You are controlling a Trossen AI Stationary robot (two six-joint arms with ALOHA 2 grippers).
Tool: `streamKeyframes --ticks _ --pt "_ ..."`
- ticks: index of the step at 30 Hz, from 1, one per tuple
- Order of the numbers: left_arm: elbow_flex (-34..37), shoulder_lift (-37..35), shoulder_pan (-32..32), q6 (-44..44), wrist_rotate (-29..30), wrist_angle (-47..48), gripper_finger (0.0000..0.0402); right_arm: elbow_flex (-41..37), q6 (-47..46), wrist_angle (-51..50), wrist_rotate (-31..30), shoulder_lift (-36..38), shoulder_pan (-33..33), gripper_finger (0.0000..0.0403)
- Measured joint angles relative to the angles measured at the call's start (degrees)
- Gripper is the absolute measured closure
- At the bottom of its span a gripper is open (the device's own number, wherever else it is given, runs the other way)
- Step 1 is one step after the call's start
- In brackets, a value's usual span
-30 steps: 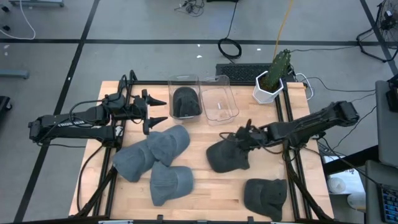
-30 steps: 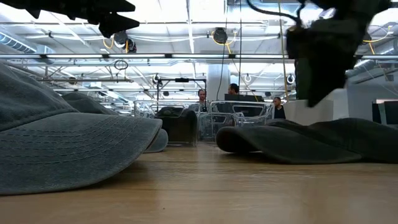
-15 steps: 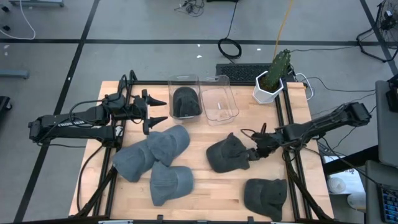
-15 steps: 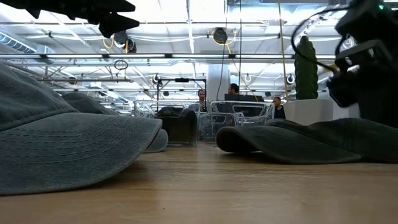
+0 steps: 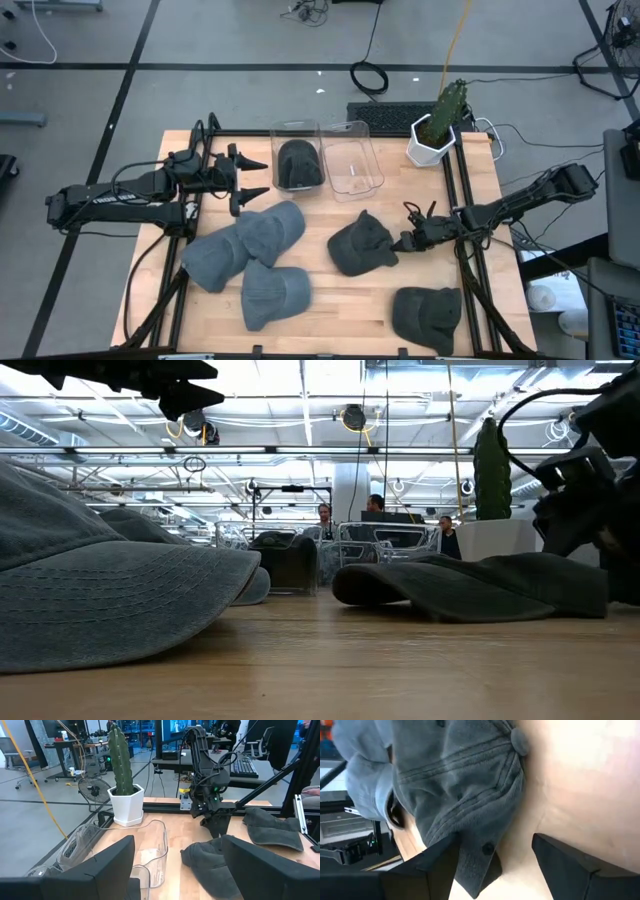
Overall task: Pick & Place hat
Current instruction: Put the top black cap into the left transparent bin
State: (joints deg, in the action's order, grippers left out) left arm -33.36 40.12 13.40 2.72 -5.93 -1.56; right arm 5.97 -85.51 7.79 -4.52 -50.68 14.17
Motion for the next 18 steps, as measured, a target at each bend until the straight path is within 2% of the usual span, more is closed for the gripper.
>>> streamKeyframes --ticks 5,8,14,18 --pt "0.0 0.0 0.0 0.0 0.0 0.0 0.0096 -3.3 0.9 11.7 -4.5 -0.3 -0.2 0.0156" --pt "0.0 0.0 0.0 0.0 0.0 0.0 0.0096 -3.9 1.5 14.7 -5.5 -0.1 -0.1 0.0156" --pt "0.0 0.0 0.0 0.0 0.0 -0.2 0.0096 -3.9 4.3 17.4 -4.7 -0.2 -0.1 0.0156" --pt "0.0 0.0 0.0 0.0 0.0 -0.2 0.0096 -3.9 4.2 11.6 -4.7 -0.2 -0.1 0.0156"
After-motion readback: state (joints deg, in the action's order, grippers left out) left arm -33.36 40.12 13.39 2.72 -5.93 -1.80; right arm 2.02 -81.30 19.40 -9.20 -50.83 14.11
